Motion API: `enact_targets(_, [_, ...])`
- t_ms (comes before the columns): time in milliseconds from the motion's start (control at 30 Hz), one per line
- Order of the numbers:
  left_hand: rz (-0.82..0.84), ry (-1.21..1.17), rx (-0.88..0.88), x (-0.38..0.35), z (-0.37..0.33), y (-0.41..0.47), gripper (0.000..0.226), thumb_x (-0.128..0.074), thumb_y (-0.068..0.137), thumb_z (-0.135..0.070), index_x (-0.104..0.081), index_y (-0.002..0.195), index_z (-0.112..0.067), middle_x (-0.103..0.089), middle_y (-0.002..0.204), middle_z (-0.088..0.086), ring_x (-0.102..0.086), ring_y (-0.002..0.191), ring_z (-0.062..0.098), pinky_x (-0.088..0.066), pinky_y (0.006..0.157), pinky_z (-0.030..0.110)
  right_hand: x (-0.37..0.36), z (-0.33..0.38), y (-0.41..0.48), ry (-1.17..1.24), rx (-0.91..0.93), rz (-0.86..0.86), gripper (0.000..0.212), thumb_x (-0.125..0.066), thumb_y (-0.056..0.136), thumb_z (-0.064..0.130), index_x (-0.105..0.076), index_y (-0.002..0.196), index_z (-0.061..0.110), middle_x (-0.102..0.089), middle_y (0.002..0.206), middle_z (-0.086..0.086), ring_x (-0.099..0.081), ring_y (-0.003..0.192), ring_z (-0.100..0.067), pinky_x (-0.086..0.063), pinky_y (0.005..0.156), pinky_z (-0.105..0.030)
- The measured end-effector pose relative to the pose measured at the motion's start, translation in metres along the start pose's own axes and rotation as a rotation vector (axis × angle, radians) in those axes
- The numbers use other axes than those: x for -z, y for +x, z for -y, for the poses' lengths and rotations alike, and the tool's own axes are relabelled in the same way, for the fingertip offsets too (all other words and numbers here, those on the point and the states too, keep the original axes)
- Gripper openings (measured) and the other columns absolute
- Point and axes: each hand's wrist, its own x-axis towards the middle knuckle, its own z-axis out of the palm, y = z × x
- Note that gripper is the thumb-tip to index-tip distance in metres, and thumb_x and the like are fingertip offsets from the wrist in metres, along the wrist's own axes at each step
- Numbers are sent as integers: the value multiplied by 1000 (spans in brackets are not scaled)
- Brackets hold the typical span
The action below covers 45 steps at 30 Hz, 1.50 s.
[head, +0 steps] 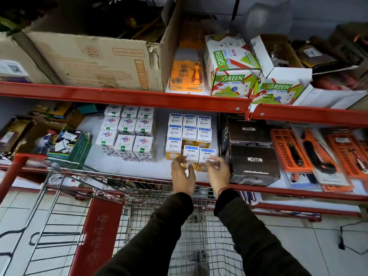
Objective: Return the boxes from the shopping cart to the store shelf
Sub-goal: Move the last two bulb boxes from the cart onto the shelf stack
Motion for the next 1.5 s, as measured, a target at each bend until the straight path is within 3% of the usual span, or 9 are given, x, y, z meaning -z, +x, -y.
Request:
enact_targets(100, [-16,-367,510,-11,-1,-2,24,-53,97,-14,-45,119,-17,-57,124,13,-62,107,33,-52,92,41,-7,-15,-3,628,-494,34,13,-51,98,12,-61,92,6,-54,87,-8,-53,62,-20,-51,55,-25])
enact_targets(167, [6,-658,822,-15,-5,7,41,-50,100,-17,-38,138,-7,-52,132,17,-61,105,35,-52,96,44,-7,-24,2,753,-622,-2,32,-50,99,27,-61,115,1,-51,104,-13,-56,65,-23,-56,58,-28])
enact_targets(233, [29,-780,930,-17,-13,14,53,-48,101,-22,-30,146,-2,-48,138,21,-59,112,39,-53,85,40,-8,-27,10,774,-635,-10,44,-49,99,38,-56,127,5,-51,116,-16,-57,68,-23,-58,55,-27])
enact_targets(333, [43,-811,917,-20,-20,26,52,-53,99,-29,-40,139,3,-56,124,20,-60,101,35,-52,70,31,-8,-18,20,781,-648,5,38,-48,99,41,-60,118,10,-59,93,-11,-60,68,-19,-58,59,-29])
enact_targets(500, [41,-764,911,-26,-23,42,28,-55,98,-27,-55,110,-2,-62,103,16,-64,84,30,-53,74,34,-8,0,26,753,-608,109,33,-43,103,34,-60,96,7,-69,55,-6,-65,73,-18,-54,86,-30])
enact_targets(633, [34,-687,909,-29,-20,54,29,-54,98,-33,-53,102,-4,-61,101,14,-61,89,32,-52,90,39,-11,0,35,715,-602,140,29,-47,102,32,-59,105,6,-68,69,-7,-63,74,-19,-52,88,-33])
enact_targets(867, [39,-667,909,-28,-24,60,38,-52,99,-35,-55,123,-6,-57,104,10,-55,95,29,-46,83,33,-14,-8,50,604,-615,150,34,-52,98,40,-61,110,9,-60,79,-3,-61,61,-14,-54,64,-26])
enact_targets(1233, [114,-564,885,-24,-14,66,56,-51,96,-46,-55,128,0,-55,87,7,-49,95,31,-42,81,32,-14,-12,54,471,-597,170,43,-53,92,53,-64,101,12,-63,98,0,-51,75,-20,-49,68,-31])
enact_targets(1500, [88,-736,937,6,-2,51,61,-53,96,-45,-46,138,-2,-50,133,13,-50,106,28,-40,84,33,-22,-15,25,601,-621,129,29,-57,93,42,-57,93,13,-52,103,-11,-53,80,-26,-49,71,-36])
